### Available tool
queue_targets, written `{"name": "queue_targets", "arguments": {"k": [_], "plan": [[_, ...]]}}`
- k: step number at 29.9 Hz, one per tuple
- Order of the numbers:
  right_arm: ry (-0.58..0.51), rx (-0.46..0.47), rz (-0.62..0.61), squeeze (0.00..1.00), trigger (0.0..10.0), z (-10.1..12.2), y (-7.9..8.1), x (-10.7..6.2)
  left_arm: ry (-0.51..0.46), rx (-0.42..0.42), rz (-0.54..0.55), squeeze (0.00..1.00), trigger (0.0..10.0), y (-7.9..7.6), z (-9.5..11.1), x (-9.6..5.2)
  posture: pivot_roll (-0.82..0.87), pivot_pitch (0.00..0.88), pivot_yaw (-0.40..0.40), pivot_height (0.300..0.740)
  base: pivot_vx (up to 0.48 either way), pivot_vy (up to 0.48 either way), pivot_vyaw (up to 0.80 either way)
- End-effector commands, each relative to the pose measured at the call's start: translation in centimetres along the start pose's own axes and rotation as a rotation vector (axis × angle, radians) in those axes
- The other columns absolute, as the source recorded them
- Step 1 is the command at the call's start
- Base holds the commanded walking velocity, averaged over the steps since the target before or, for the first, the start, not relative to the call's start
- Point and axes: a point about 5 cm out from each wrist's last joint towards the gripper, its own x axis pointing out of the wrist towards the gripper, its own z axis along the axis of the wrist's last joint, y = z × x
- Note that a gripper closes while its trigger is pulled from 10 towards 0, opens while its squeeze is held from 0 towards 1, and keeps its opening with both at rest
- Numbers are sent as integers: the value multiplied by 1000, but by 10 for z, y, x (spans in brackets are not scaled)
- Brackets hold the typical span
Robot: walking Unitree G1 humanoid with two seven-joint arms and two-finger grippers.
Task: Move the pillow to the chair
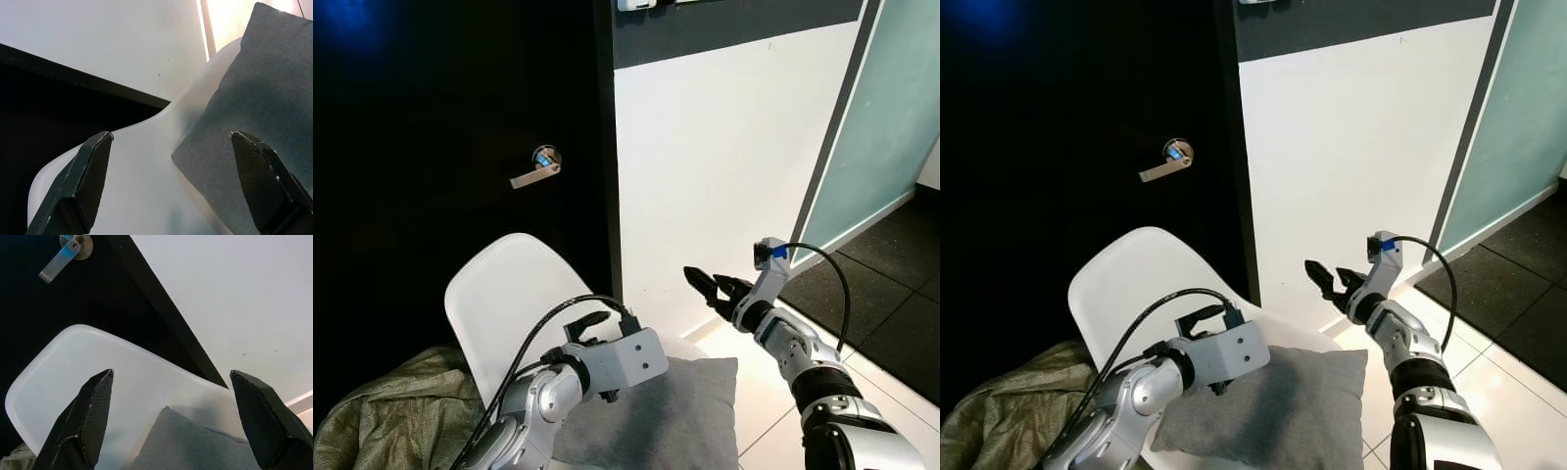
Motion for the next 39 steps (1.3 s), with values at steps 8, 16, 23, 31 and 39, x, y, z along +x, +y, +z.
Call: {"name": "queue_targets", "arguments": {"k": [8, 16, 23, 31, 39], "plan": [[7, 12, 14, 0, 10000, -2, 3, 2, 15, 2, -4, 0, 10000, -1, -2, 2, -122, 0, -1, 734, 0, 0, 0], [9, 15, 17, 0, 10000, -4, 4, 2, 15, 3, -5, 0, 10000, 0, -2, 1, -122, 0, -1, 734, 0, 0, 0], [6, 20, 16, 0, 10000, -4, 3, 1, 14, 1, -4, 0, 10000, -1, -1, 0, -120, 0, -4, 734, 0, 0, 0], [5, 18, 11, 0, 10000, -1, 3, 2, 11, 4, -1, 0, 10000, 1, 0, 1, -121, 13, -7, 734, 0, 0, 0], [21, 11, -1, 0, 10000, -3, 1, 1, 11, 1, -1, 0, 10000, 2, 3, 4, -118, 15, -24, 734, 0, 0, 0]]}}
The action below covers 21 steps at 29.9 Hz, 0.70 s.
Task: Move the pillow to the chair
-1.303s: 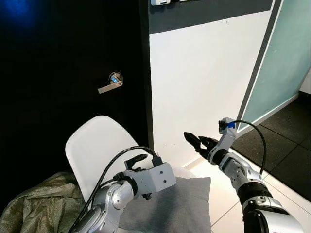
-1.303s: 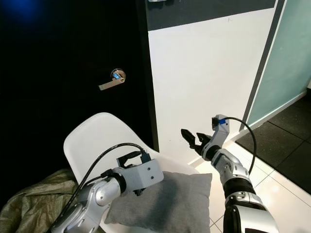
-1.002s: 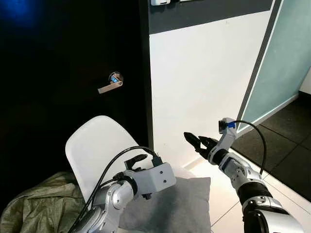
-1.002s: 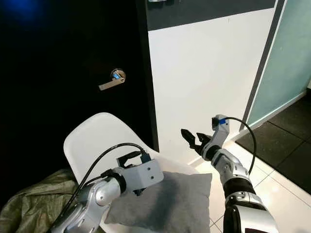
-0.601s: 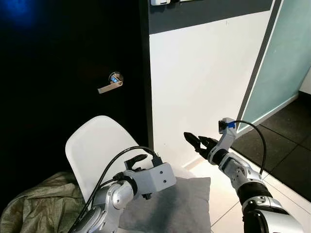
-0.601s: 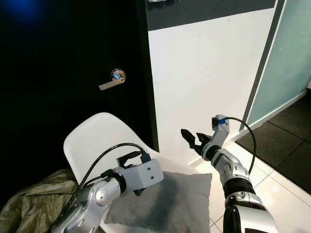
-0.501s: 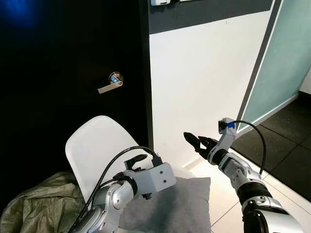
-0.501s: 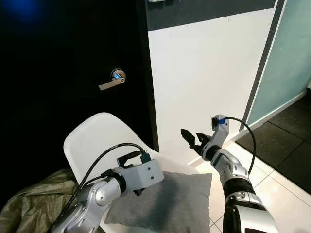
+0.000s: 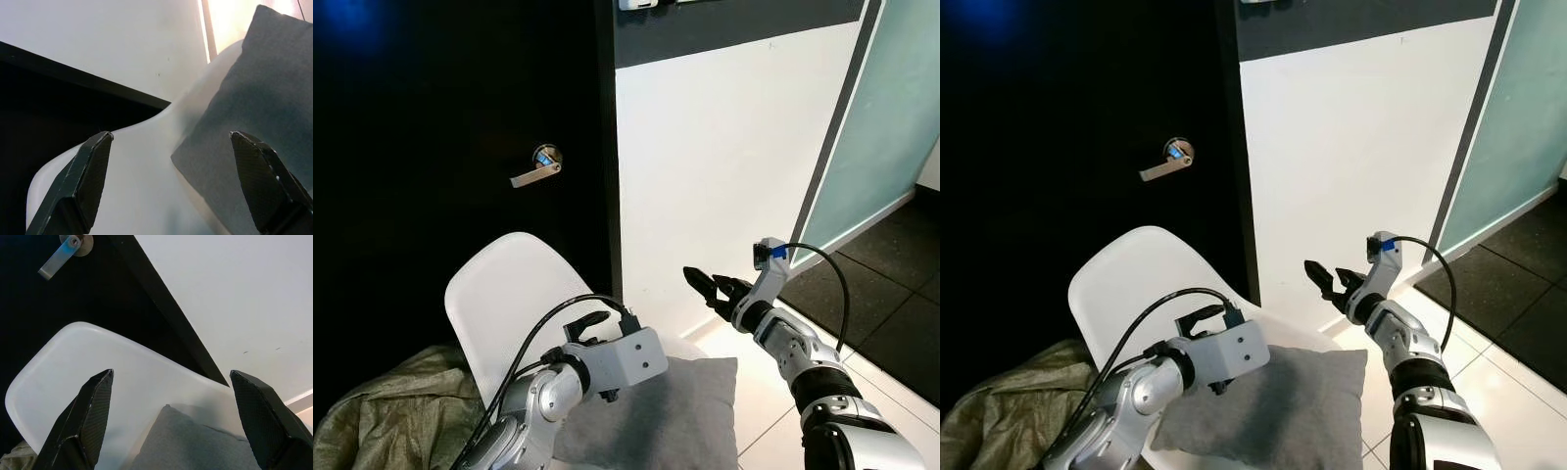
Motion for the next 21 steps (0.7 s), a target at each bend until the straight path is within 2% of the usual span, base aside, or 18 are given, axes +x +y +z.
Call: {"name": "queue_targets", "arguments": {"k": [1, 10, 12, 13, 16, 19, 21], "plan": [[25, -3, -5, 0, 10000, -4, 1, 1, 21, 4, -9, 0, 10000, -1, -2, 2, -129, 22, -22, 734, 0, 0, 0], [85, -47, -70, 0, 10000, -21, -6, -3, 10, 40, -5, 0, 10000, -3, 1, 5, -110, 0, -24, 734, 0, 0, 0], [131, -80, -107, 0, 10000, -33, -9, -6, 5, 31, -9, 0, 10000, -3, 1, 8, -116, 0, -33, 734, 0, 0, 0], [146, -101, -126, 0, 10000, -38, -11, -7, 3, 17, 2, 0, 10000, -1, 2, 9, -116, 0, -33, 734, 0, 0, 0], [164, -131, -156, 0, 10000, -43, -14, -10, 16, -155, 67, 0, 10000, 10, -6, 3, -135, 0, -31, 734, 0, 0, 0], [166, -132, -161, 0, 10000, -44, -16, -11, 13, -202, 95, 0, 10000, 13, -9, 0, -141, 0, -25, 734, 0, 0, 0], [166, -132, -161, 0, 10000, -44, -16, -11, 13, -202, 95, 0, 10000, 13, -9, 0, -141, 0, -25, 734, 0, 0, 0]]}}
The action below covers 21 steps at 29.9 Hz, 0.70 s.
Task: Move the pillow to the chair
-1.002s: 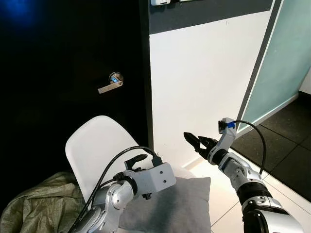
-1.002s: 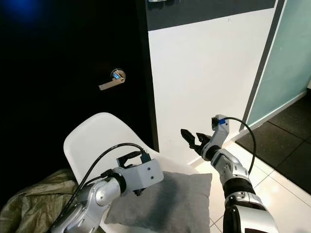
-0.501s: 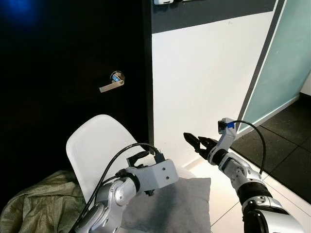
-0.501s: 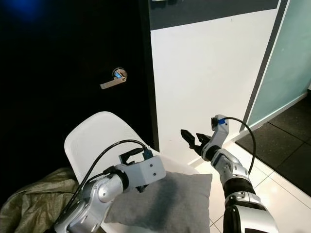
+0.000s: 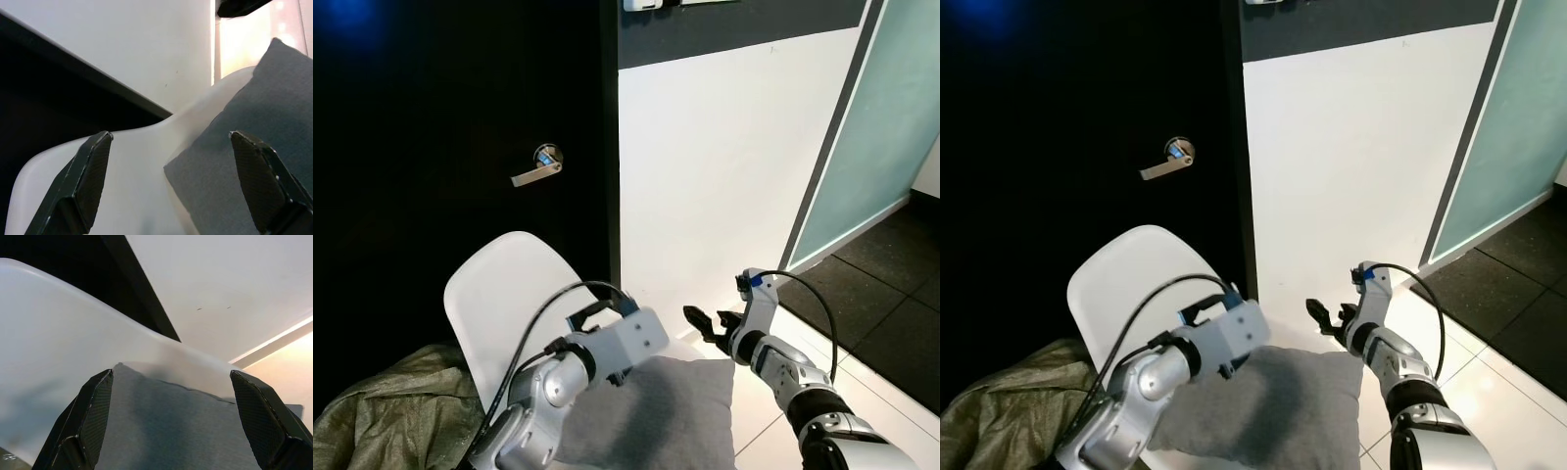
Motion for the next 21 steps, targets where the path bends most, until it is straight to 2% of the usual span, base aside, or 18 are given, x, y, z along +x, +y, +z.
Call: {"name": "queue_targets", "arguments": {"k": [1, 3, 4, 6, 7, 8, 10, 11, 12, 13, 15, 16, 17, 18, 19, 21], "plan": [[5, -8, -1, 0, 10000, -3, 1, 0, 11, -24, 10, 0, 10000, 1, -2, -2, -141, 0, -25, 734, 0, 0, 0], [6, -8, -3, 0, 10000, -3, 0, 0, 12, -33, 23, 0, 10000, 2, -3, -4, -141, 0, -25, 734, 0, 0, 0], [8, 1, -19, 0, 10000, -5, -3, -2, 9, -112, 60, 0, 10000, 9, -5, -8, -140, 4, -24, 734, 0, 0, 0], [8, 1, -19, 0, 10000, -5, -3, -2, 9, -112, 60, 0, 10000, 9, -5, -8, -140, 4, -24, 734, 0, 0, 0], [19, 1, -48, 0, 10000, -8, -7, -4, 21, -251, 126, 0, 10000, 22, -14, -12, -140, 2, -25, 734, 0, 0, 0], [19, 1, -48, 0, 10000, -8, -7, -4, 21, -251, 126, 0, 10000, 22, -14, -12, -140, 2, -25, 734, 0, 0, 0], [67, -16, -171, 0, 10000, -19, -22, -11, 131, -535, 312, 0, 10000, 49, -53, -26, -141, 5, -18, 734, 0, 0, 0], [67, -16, -171, 0, 10000, -19, -22, -11, 131, -535, 312, 0, 10000, 49, -53, -26, -141, 5, -18, 734, 0, 0, 0], [90, -26, -222, 0, 10000, -23, -28, -15, 165, -649, 370, 0, 10000, 55, -70, -32, -134, 9, -22, 734, 0, 0, 0], [108, -26, -256, 0, 10000, -28, -33, -18, 195, -707, 419, 0, 10000, 58, -83, -37, -134, 8, -23, 734, 0, 0, -656], [108, -26, -256, 0, 10000, -28, -33, -18, 195, -707, 419, 0, 10000, 58, -83, -37, -134, 8, -23, 734, 0, 0, -656], [119, -26, -274, 0, 10000, -31, -35, -20, 203, -740, 443, 0, 10000, 59, -91, -39, -134, 8, -25, 734, 0, 0, -681], [119, -26, -274, 0, 10000, -31, -35, -20, 203, -740, 443, 0, 10000, 59, -91, -39, -134, 8, -25, 734, 0, 0, -681], [129, -33, -284, 0, 10000, -34, -37, -22, 202, -869, 460, 0, 10000, 55, -105, -41, -141, 14, -26, 734, 0, 0, -688], [129, -33, -284, 0, 10000, -34, -37, -22, 202, -869, 460, 0, 10000, 55, -105, -41, -141, 14, -26, 734, 0, 0, -688], [134, -41, -290, 0, 10000, -35, -39, -23, 218, -1012, 512, 0, 10000, 48, -127, -46, -149, 20, -24, 734, 0, 0, -681]]}}
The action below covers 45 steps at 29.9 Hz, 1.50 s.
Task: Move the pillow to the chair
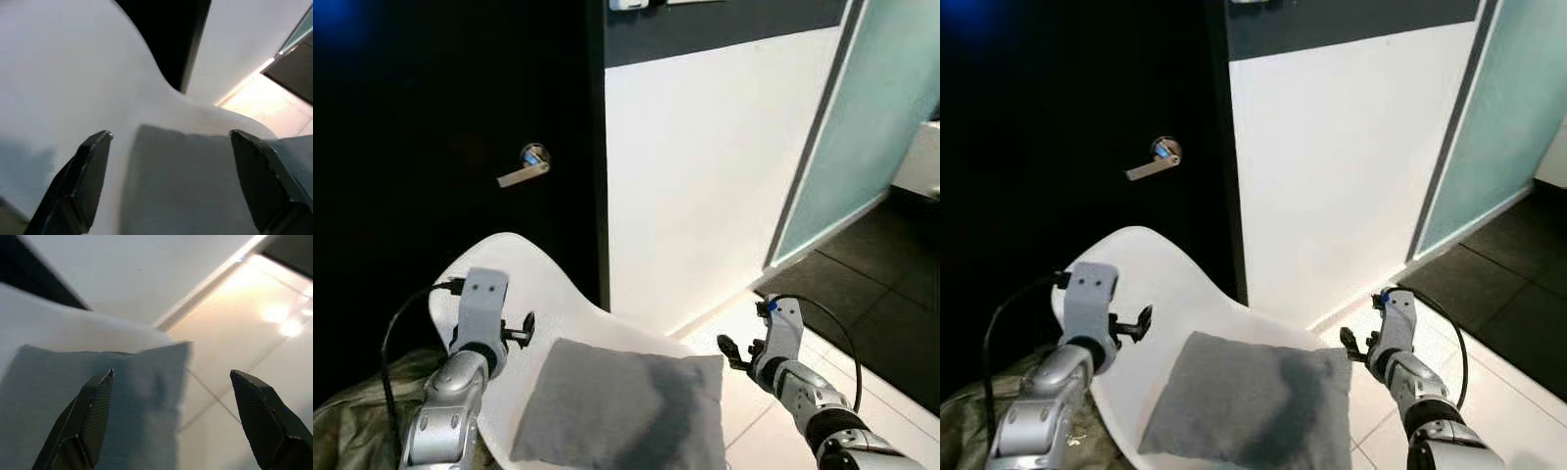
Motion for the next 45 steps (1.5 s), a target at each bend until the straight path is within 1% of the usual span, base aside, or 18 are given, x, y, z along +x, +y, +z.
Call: {"name": "queue_targets", "arguments": {"k": [1, 2, 5, 7, 10, 11, 12, 13, 17, 18, 19, 22, 24, 26, 30, 36, 42, 45], "plan": [[17, -6, -14, 0, 10000, -6, -2, -1, 16, -71, 34, 0, 10000, 9, -10, 0, -149, 20, -24, 734, 0, 0, -681], [19, -13, -14, 0, 10000, -6, -3, -1, 31, -105, 72, 0, 10000, 16, -17, 0, -147, 20, -27, 734, 0, 0, -681], [24, -22, -16, 0, 10000, -7, -2, -1, 40, -126, 85, 0, 10000, 23, -22, 0, -144, 23, -29, 734, 0, 0, -681], [29, -41, -11, 0, 10000, -8, 0, 0, 44, -162, 82, 0, 10000, 26, -27, -1, -145, 28, -33, 734, 0, 0, -681], [35, -63, -1, 0, 10000, -10, 5, 1, 68, -168, 96, 0, 10000, 28, -36, -1, -147, 37, -32, 734, 0, 0, -440], [38, -68, 5, 0, 10000, -11, 7, 2, 86, -131, 125, 0, 10000, 29, -41, -1, -146, 39, -37, 734, 0, 0, 0], [38, -68, 5, 0, 10000, -11, 7, 2, 86, -131, 125, 0, 10000, 29, -41, -1, -146, 39, -37, 734, 0, 0, 0], [40, -71, 9, 0, 10000, -12, 8, 2, 98, -102, 146, 0, 10000, 30, -45, -1, -146, 39, -37, 734, 0, 0, 0], [44, -69, 25, 0, 10000, -12, 13, 3, 137, -94, 172, 0, 10000, 31, -57, -2, -141, 42, -38, 734, 0, 0, 0], [50, -83, 31, 0, 10000, -13, 15, 4, 175, -69, 197, 0, 10000, 32, -66, -3, -136, 40, -27, 734, 0, 0, 0], [50, -83, 31, 0, 10000, -13, 15, 4, 175, -69, 197, 0, 10000, 32, -66, -3, -136, 40, -27, 734, 0, 0, 0], [80, -125, 35, 0, 10000, -23, 19, 3, 251, 1, 199, 0, 10000, 28, -88, -7, -133, 46, -8, 734, -252, 0, 0], [80, -125, 35, 0, 10000, -23, 19, 3, 251, 1, 199, 0, 10000, 28, -88, -7, -133, 46, -8, 734, -255, 0, 0], [94, -121, 42, 0, 10000, -31, 19, 2, 254, 7, 195, 0, 10000, 29, -90, -8, -128, 48, -12, 734, -253, 0, 0], [104, -126, 42, 0, 10000, -35, 17, 0, 221, 15, 197, 0, 10000, 32, -84, -7, -131, 50, -15, 734, -248, 0, 0], [94, -132, 36, 0, 10000, -28, 14, 1, 160, 55, 183, 0, 10000, 31, -67, -1, -135, 45, -24, 734, -282, 0, 0], [85, -137, 34, 0, 10000, -24, 14, 2, 153, 62, 181, 0, 10000, 30, -69, 1, -142, 41, -22, 734, -307, 0, 0], [83, -135, 36, 0, 10000, -25, 15, 2, 136, 66, 176, 0, 10000, 29, -64, 2, -137, 38, -21, 734, -321, 0, 0]]}}
